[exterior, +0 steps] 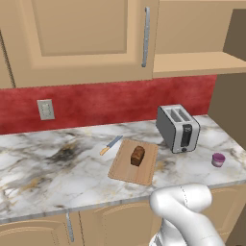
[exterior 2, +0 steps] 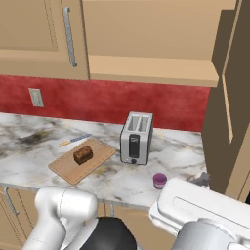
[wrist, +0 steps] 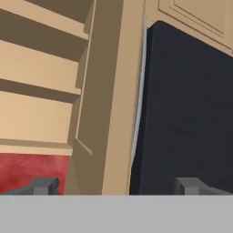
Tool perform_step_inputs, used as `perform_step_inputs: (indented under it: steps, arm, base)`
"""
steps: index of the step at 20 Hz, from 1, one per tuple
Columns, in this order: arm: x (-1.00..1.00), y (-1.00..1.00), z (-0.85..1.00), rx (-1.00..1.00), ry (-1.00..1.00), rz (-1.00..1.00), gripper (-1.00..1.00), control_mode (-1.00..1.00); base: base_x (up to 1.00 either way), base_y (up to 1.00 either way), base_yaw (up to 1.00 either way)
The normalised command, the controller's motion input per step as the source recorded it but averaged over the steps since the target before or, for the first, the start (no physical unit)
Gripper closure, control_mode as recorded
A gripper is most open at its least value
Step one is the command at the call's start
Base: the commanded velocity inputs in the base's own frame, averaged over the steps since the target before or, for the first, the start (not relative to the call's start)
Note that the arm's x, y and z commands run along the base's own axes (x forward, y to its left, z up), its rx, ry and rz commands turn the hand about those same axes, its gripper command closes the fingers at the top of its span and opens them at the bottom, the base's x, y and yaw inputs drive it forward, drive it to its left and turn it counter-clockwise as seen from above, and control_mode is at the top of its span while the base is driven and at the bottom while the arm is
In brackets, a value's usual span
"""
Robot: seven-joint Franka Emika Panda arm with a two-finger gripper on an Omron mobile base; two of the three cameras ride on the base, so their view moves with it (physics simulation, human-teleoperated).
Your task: Pick the bread, place it on the cutting board, pick the jam, place it on the counter, and close the cabinet.
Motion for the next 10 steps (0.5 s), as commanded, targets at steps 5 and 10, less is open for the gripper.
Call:
perform_step_inputs:
  steps: [5,10]
  arm:
    - [0.26,-0.14,-0.02,0.0,0.0,0.01,-1.0,-1.0]
    - [0.32,-0.09,-0.02,0.0,0.0,0.02,-1.0,-1.0]
  base:
    - [0.0,0.0,0.0]
    - [0.0,0.0,0.0]
